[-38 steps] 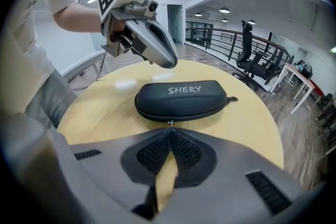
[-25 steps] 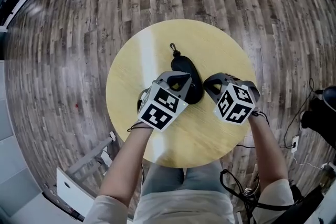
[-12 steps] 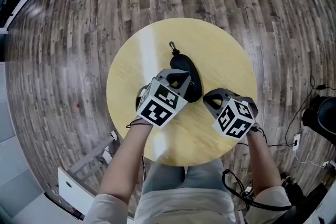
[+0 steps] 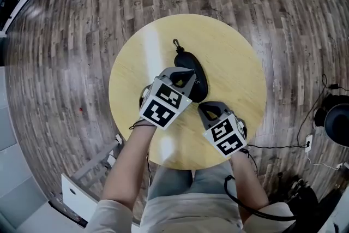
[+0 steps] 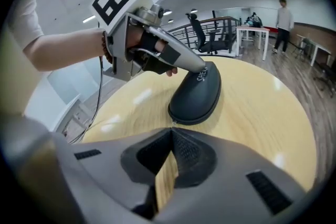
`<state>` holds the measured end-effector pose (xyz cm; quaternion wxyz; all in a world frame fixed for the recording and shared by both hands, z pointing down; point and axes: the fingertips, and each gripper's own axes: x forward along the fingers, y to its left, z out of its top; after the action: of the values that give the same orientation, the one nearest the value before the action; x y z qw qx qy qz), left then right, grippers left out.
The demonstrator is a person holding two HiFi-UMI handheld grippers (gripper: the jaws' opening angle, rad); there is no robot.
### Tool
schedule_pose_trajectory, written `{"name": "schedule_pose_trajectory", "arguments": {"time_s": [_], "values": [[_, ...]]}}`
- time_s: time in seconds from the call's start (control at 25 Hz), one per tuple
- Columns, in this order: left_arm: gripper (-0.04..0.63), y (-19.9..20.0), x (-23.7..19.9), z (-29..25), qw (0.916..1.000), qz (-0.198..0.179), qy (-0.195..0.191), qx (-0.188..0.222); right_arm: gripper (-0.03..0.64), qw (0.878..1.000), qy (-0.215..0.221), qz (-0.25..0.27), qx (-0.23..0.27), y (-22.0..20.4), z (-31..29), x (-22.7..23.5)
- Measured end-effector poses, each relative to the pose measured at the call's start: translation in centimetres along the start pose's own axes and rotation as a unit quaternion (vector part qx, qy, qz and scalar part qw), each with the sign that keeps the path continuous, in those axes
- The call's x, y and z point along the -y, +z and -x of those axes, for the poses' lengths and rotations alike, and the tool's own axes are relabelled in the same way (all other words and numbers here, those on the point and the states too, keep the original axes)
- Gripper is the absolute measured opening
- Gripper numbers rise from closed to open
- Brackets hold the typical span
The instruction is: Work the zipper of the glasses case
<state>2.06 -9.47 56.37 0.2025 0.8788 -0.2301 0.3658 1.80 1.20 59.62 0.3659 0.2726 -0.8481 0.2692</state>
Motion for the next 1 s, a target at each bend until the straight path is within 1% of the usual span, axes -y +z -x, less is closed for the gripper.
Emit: {"name": "schedule_pose_trajectory", "arguments": {"time_s": [0.16,0.32,0.48,0.56,0.68,0.76,0.84,0.92,1.0], "values": [[0.007,0.0,-0.1,0.0,0.9999,0.01,-0.002,0.003,0.002,0.998,-0.04,-0.052,0.023,0.6,-0.9,-0.7],[0.007,-0.1,-0.1,-0.1,0.9999,0.011,-0.004,0.003,0.002,0.991,-0.086,-0.088,0.045,1.5,-1.7,-0.9],[0.007,0.1,-0.2,0.0,0.9998,0.017,-0.004,0.007,0.002,0.98,-0.105,-0.152,0.078,2.0,-2.3,-1.3],[0.006,0.1,-0.2,0.1,0.9998,0.019,-0.003,0.009,0.002,0.976,-0.107,-0.167,0.085,2.1,-2.5,-1.4],[0.006,0.0,-0.3,0.1,0.9998,0.019,-0.002,0.009,0.002,0.976,-0.108,-0.166,0.09,2.2,-2.6,-1.4],[0.007,0.0,-0.2,0.0,0.9998,0.017,-0.004,0.009,0.003,0.978,-0.115,-0.149,0.091,1.9,-2.6,-1.3],[0.008,0.0,-0.1,-0.2,0.9999,0.013,-0.004,0.006,0.003,0.981,-0.127,-0.123,0.081,0.9,-2.2,-1.0],[0.007,-0.2,-0.1,-0.4,1.0,0.003,0.004,0.0,0.003,0.981,-0.143,-0.105,0.076,-0.4,-1.2,-0.4],[0.008,-0.3,-0.1,-0.5,0.9998,-0.011,0.018,-0.002,0.002,0.98,-0.149,-0.099,0.089,-1.0,0.4,0.0]]}}
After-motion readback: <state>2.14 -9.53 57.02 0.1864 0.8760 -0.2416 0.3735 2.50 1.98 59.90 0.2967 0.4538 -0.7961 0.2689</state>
